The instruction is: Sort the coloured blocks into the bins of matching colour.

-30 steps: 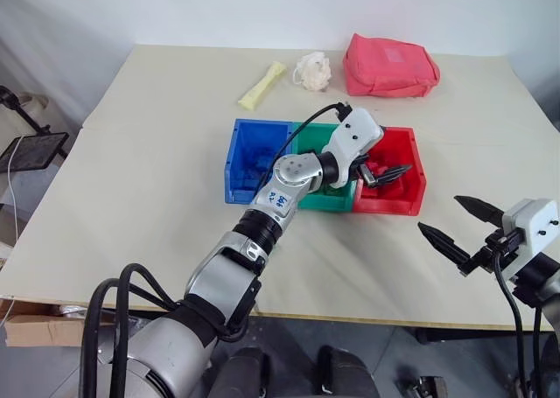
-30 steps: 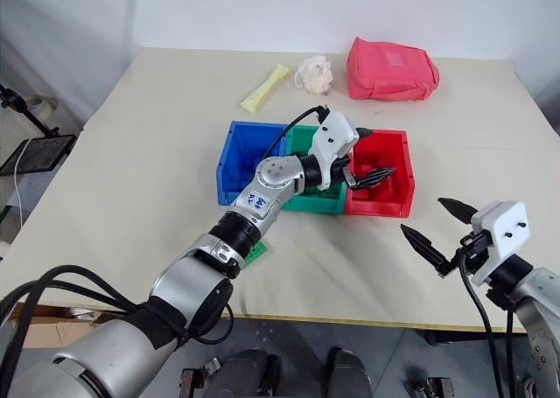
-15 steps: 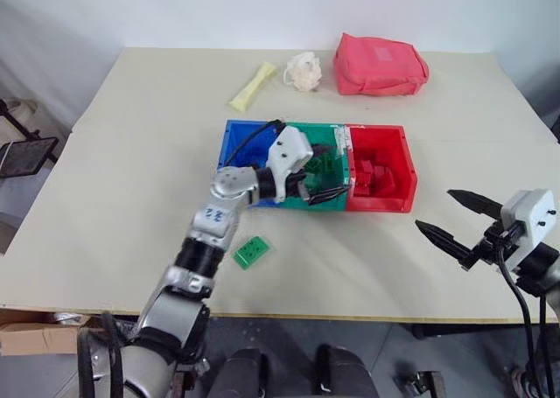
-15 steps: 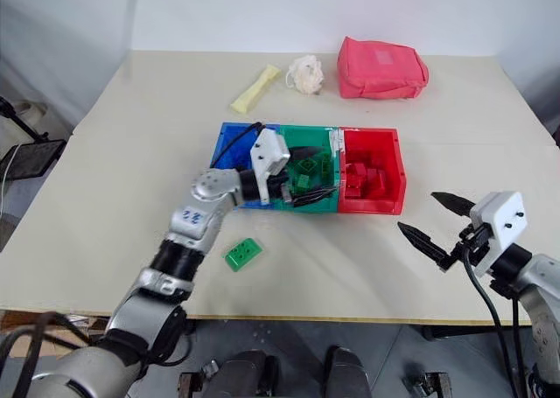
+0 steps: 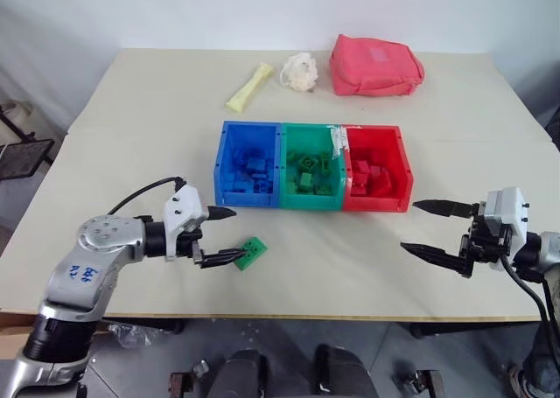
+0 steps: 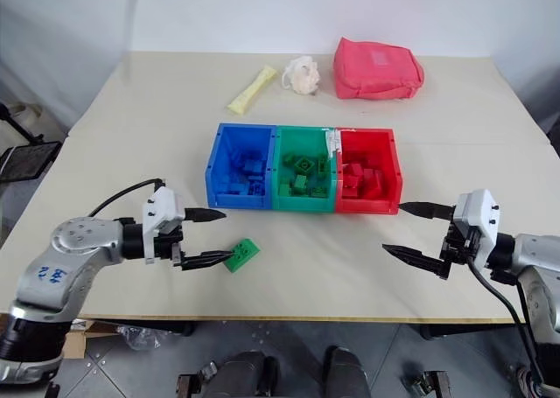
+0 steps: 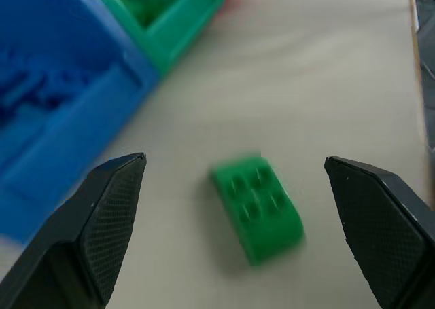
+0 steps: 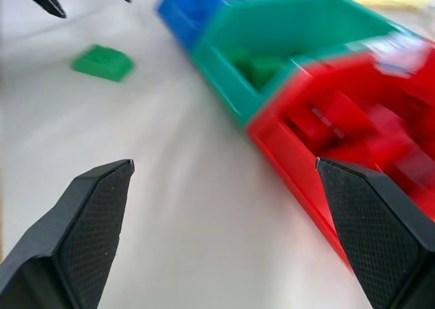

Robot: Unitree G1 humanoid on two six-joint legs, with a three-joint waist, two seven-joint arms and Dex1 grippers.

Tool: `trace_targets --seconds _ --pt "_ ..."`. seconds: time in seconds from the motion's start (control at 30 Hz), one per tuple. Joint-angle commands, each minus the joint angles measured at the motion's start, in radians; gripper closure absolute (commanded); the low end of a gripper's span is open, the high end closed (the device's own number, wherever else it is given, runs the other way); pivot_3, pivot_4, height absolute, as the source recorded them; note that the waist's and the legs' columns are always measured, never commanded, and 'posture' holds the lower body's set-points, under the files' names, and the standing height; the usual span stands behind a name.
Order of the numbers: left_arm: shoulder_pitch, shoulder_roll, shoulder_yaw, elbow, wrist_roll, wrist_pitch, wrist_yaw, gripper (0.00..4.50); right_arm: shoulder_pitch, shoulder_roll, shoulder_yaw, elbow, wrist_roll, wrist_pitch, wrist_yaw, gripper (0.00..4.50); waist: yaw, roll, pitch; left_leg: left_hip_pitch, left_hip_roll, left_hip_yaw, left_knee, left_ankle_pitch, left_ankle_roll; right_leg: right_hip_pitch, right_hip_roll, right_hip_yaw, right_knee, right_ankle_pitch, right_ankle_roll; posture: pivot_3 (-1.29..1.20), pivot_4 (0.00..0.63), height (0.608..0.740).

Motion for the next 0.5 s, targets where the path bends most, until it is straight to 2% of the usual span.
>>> trace_targets --seconds 0.03,0.27,0.5 --pt "0.094 0.053 0.082 -0.041 -0.033 -0.015 -0.035 0.02 -0.028 -0.021 0.013 0.014 0.01 -0.02 0.064 0.0 -0.002 0.0 0.0 0.0 0.0 -0.001 0.0 0.0 0.0 0.0 -0.001 0.0 0.0 0.0 0.0 0.0 0.15 0.74" --pt "0.258 0.092 0.17 -0.016 -0.046 -0.08 -0.082 0.02 -0.075 -0.012 0.075 0.031 0.001 -0.034 0.134 0.0 -0.002 0.001 0.0 0.0 0.001 -0.001 -0.001 -0.001 -0.001 0.0 -0.001 -0.001 0.0 0.0 -0.001 0.0 0.15 0.74" --pt "0.294 0.065 0.197 -0.013 -0.053 -0.136 -0.067 0.02 -0.098 -0.008 0.106 0.031 -0.003 -0.04 0.156 0.0 -0.002 0.001 0.0 0.0 0.001 -0.001 -0.001 -0.001 -0.001 -0.001 -0.002 -0.001 0.0 0.0 -0.001 0.0 0.15 0.74"
